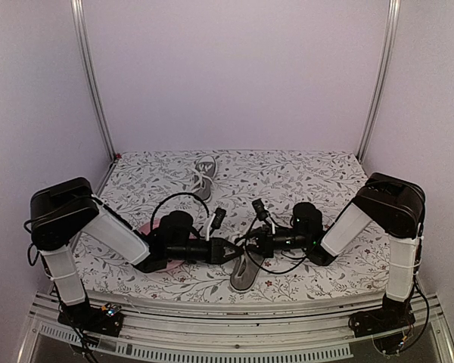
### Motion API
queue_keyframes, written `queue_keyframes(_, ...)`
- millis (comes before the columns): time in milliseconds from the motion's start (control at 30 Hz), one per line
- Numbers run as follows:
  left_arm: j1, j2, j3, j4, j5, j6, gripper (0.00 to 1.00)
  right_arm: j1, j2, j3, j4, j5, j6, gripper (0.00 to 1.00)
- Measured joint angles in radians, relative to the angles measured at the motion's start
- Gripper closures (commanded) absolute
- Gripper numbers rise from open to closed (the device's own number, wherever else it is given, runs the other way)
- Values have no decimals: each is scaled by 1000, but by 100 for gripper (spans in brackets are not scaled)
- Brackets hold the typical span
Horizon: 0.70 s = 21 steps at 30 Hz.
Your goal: Tie the shoes
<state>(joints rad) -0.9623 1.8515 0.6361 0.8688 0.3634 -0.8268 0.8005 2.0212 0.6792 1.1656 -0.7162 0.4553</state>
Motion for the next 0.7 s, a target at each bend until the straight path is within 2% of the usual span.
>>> queue_keyframes(333,8,23,7,10,4,0,89,0,-6,0,-6,-1,0,98)
queue_keyframes(700,11,42,32,5,5,16,85,0,-6,-1,-6,-1,0,98)
